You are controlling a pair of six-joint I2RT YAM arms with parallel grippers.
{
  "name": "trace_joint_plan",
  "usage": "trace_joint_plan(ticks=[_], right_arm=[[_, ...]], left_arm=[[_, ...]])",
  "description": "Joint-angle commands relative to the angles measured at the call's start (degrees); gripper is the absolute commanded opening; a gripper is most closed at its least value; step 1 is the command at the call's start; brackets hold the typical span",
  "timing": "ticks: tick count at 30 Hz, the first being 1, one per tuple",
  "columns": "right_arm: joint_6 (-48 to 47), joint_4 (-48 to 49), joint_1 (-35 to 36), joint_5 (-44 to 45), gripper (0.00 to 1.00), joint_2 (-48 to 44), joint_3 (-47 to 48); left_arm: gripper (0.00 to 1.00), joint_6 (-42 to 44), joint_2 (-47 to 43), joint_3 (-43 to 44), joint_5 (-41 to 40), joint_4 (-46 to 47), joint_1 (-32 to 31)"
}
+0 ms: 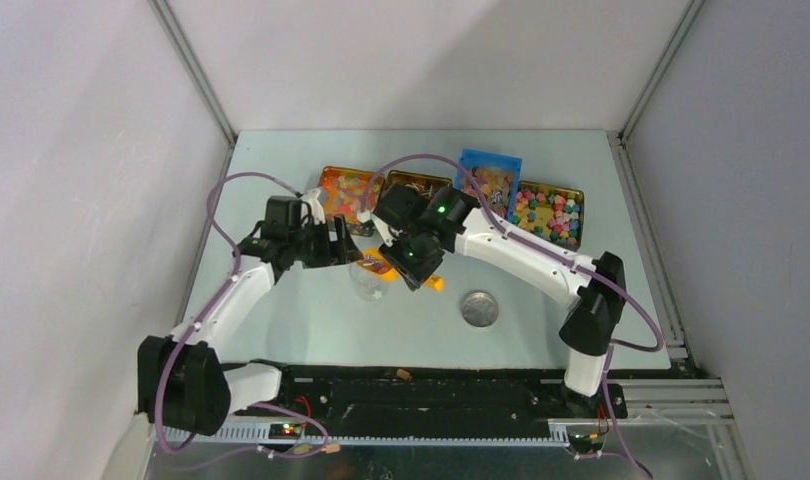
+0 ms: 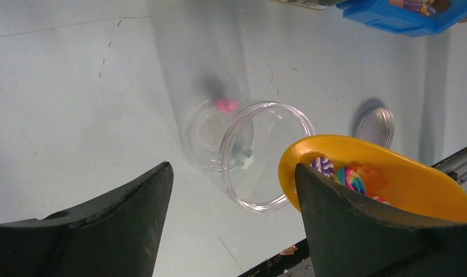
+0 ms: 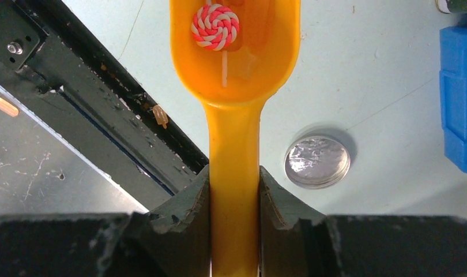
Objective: Pack the candies
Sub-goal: Place the fake candies in the packing bottle.
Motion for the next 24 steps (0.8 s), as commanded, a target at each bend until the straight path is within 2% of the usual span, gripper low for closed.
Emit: trace_joint_plan(ticks=[1,10,16,24], right_arm=[[-0.03,0.12,-0.36,-0.67,0.0,0.42,3.56],[-0.02,-1.82,-0.67,-1.26,0.0,2.37,7.34],[0.09,-8.57,-1.18,-1.19,0.0,7.38,12.7],[-0.11,-10.15,-1.08,-1.05,0.0,8.82,12.08]], left_arm=[[0.84,-0.48,0.7,-0.55,-0.44,1.94,-0.61],[0.83,-0.52,0.53,-1.71,-2.13,1.52,-0.83],[0.83,-0.31,0.99,-1.56,-3.38,1.16,-0.88],[0.85,0.27,0.01,0.89,-4.11,0.38,-0.84]])
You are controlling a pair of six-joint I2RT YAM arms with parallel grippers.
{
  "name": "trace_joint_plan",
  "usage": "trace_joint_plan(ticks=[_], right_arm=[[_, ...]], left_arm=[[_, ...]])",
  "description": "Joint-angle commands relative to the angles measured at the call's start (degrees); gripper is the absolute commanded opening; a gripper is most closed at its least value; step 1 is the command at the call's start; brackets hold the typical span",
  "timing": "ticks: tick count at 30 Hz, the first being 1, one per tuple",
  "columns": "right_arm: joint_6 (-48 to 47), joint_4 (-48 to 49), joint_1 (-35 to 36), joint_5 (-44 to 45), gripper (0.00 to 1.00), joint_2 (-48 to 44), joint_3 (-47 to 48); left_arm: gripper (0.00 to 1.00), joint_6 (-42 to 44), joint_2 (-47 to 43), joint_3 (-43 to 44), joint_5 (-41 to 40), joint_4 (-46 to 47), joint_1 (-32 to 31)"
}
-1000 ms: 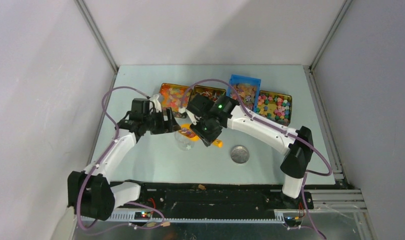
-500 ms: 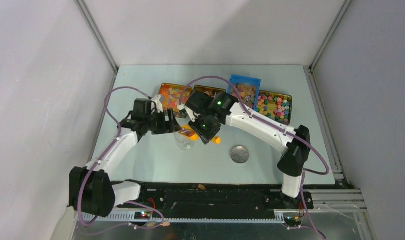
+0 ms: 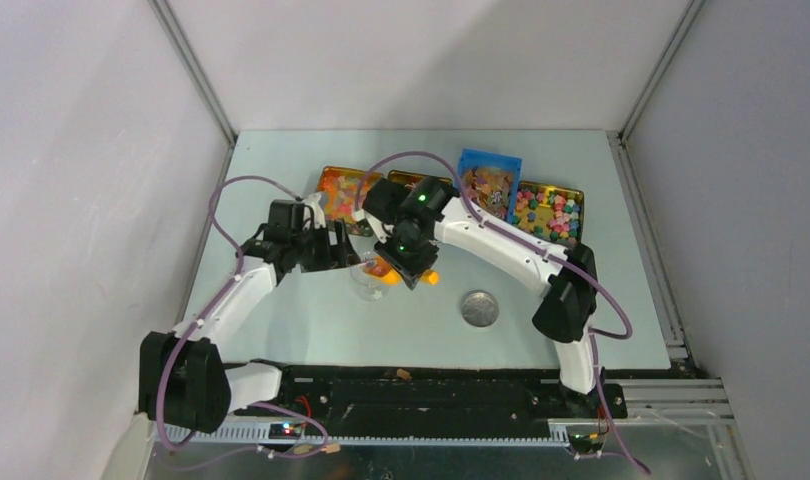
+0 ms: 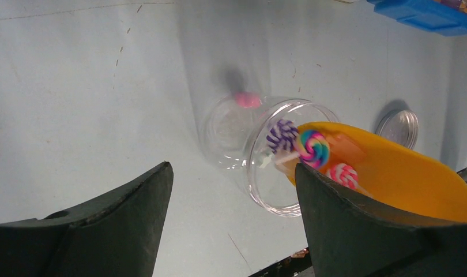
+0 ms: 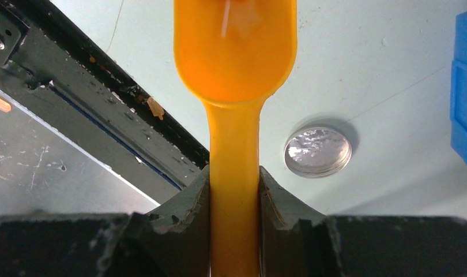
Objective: Pack the candies
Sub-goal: Place the fake candies in the packing bottle.
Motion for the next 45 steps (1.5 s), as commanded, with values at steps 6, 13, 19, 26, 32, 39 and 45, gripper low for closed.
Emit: trace_joint_plan(ticks=[6,13,19,26,32,39,45], right_arm=[[-0.42,-2.43,0.04,0.66,0.0,0.64,2.53],[-0.76,-5.47,0.63,2.14,0.0,2.61,6.82],[-0.66,-5.93,1.06,2.49,0.0,3.11,8.69],[-0.35,-6.13,1.69,2.63,0.0,3.24,8.87],[1.24,-7.08,2.28,3.42,0.0,3.24,9.01],[3.57,-10.15,3.48,6.53,0.0,4.5,10.26],[3.66,-10.52,4.84,8.71,0.0,5.05,10.28]], left_arm=[[0.86,0.86,-2.44,3.93,-0.72,-0.72,-0.42],[0.89,1.28,-5.51,5.57,-2.27,-2.44,-0.38],[0.89,3.5,-5.93,6.6,-4.27,-5.34,-0.38],[0.87,5.46,-5.61,6.6,-6.61,-7.66,-0.47],[0.87,7.73,-5.28,7.49,-11.99,-9.95,-1.97],[0.87,9.39,-4.85,7.98,-14.89,-11.16,-2.16],[0.87,9.87,-4.97,7.3,-15.73,-11.33,-2.22]])
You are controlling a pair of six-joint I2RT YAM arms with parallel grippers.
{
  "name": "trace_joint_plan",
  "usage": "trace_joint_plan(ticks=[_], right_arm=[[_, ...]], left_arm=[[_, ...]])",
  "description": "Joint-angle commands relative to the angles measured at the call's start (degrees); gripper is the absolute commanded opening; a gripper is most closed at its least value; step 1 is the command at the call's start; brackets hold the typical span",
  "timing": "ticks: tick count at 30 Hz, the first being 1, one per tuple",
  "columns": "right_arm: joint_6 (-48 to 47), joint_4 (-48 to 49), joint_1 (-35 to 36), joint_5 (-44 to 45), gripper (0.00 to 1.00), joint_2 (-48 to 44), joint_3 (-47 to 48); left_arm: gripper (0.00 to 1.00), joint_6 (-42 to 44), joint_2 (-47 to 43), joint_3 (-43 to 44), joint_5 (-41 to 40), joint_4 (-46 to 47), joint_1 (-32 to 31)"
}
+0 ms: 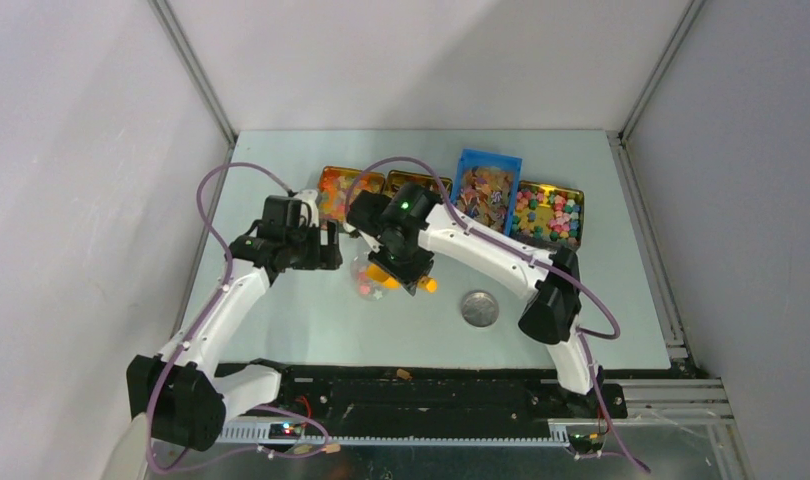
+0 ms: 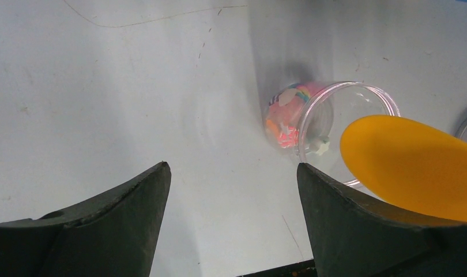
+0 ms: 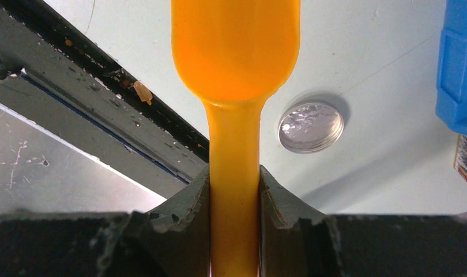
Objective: Pack the candies
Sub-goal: Place the fake candies in the packing bottle, then scoop the fake candies from the storage box.
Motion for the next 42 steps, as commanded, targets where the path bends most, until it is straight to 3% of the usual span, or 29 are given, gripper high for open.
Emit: trace_joint_plan(ticks=[1,8,13,21,29,35,42], right_arm=[[0.74,-2.08,1.15,2.71,0.0,0.68,2.75],[0.85,-0.91,1.46,5.56,0.0,-0.05,3.51],[1.37,5.21,1.28,6.92,0.0,-4.64,0.38],[2.79,25.85,1.08,9.44,0.0,-21.86,-21.13],[2.85,42.85,1.48,11.15,0.0,-38.71,-43.21],[0.61,49.1,1.91,11.53,0.0,-45.98,-49.09],[1.44,49.29,1.57,13.52,0.0,-46.07,-49.72]], left_arm=[[0.87,1.67,-0.34,1.67,-1.74,0.09,-0.45],[0.88,0.55,-1.75,0.69,-1.39,0.83,-0.49],[0.88,-1.49,-4.66,1.08,0.32,1.3,-0.43],[0.9,-9.48,-13.72,-0.85,7.68,6.18,-0.23],[0.93,-13.81,-18.02,-1.96,9.96,8.12,0.53],[0.93,-14.17,-17.28,-2.09,11.11,8.69,0.87],[0.93,-13.19,-16.63,-2.26,10.63,8.09,0.9]])
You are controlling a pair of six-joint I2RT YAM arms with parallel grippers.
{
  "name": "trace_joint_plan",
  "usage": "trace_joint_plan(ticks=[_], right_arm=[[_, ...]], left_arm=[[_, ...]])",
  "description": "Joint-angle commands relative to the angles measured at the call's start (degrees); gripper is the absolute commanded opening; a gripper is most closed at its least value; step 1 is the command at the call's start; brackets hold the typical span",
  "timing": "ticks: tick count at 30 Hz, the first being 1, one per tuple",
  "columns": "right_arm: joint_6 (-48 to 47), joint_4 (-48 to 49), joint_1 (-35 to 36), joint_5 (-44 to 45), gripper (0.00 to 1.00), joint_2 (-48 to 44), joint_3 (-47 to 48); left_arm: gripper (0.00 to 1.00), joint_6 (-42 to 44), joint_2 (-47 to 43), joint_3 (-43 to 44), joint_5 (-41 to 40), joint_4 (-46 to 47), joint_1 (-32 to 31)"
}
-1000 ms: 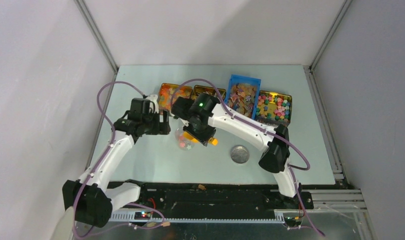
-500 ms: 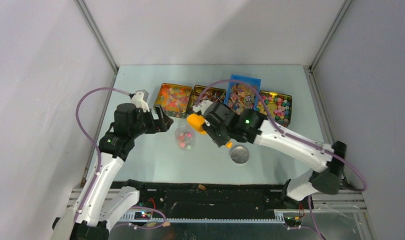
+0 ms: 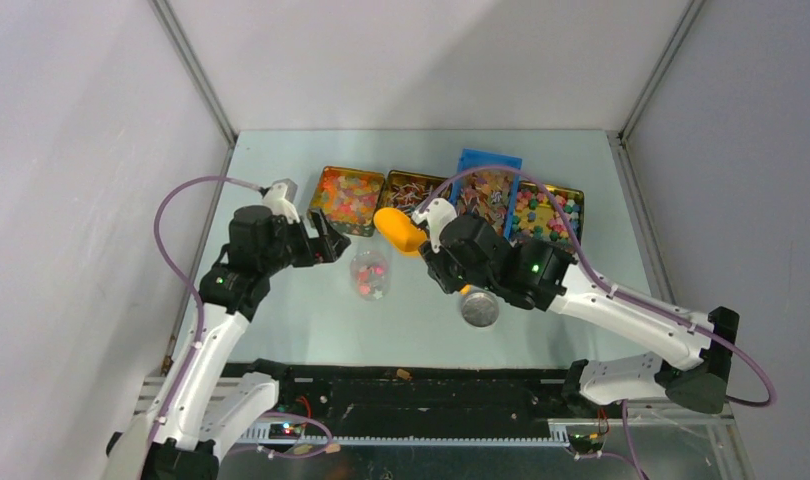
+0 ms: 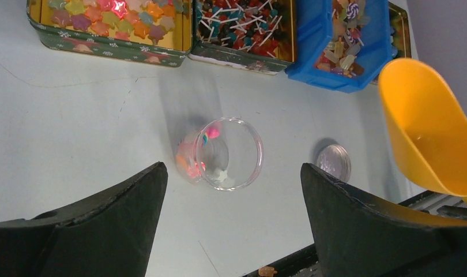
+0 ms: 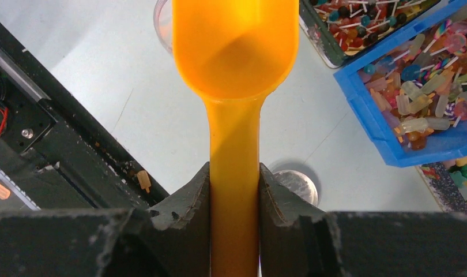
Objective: Pack the candies
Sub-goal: Scoop the fake candies from the storage box.
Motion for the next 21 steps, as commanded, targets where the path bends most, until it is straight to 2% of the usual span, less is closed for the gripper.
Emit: trace_joint_plan(ticks=[1,9,15,21], right_arm=[[0.73,3.75,-0.16,2.76,0.0,-0.5,-0.04],[5.41,1.62,-4.23,0.85,0.0,0.98,0.0],[9.28,-1.45,-10.75,-3.5,0.0,1.95,-0.04],[11.88,-2.79,-15.96,-4.18,0.0,4.46,0.35]], left_arm=[[0.93,0.28,0.06,-0.56,0.57,1.06,0.33],[0.93,2.08,1.74,0.1,-1.58,-0.61,0.3],[0.93,2.3,6.48,1.04,1.08,-0.3,1.37],[0.92,2.73,12.05,2.49,3.44,1.06,3.41]])
